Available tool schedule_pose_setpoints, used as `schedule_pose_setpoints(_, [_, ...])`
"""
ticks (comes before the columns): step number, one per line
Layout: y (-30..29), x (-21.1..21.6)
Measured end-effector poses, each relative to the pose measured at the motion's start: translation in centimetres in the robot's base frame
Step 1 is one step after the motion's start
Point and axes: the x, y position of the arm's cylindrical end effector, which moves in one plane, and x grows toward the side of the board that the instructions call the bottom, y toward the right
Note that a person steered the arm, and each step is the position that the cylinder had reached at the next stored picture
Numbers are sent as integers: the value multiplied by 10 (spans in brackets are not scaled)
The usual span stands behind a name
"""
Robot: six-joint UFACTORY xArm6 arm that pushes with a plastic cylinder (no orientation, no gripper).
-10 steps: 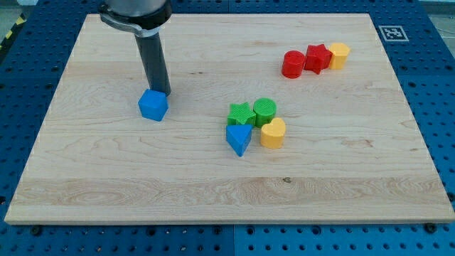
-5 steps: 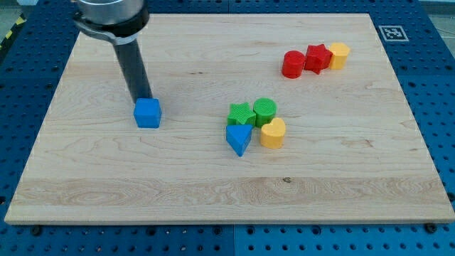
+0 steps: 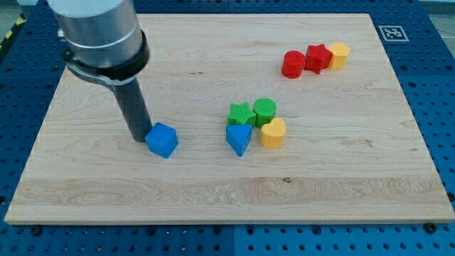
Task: Move the blue cube to the bottom of the blue triangle
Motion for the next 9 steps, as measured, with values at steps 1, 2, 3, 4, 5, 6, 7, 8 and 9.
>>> schedule_pose_setpoints(1, [4, 1])
schedule_pose_setpoints(2, [4, 1])
schedule_pose_setpoints(3, [4, 4])
schedule_pose_setpoints(4, [4, 8])
schedule_pose_setpoints(5, [5, 14])
schedule_pose_setpoints(6, [6, 16])
schedule_pose_setpoints(7, [27, 16])
schedule_pose_setpoints(8, [37, 16])
schedule_pose_setpoints(9, [49, 16])
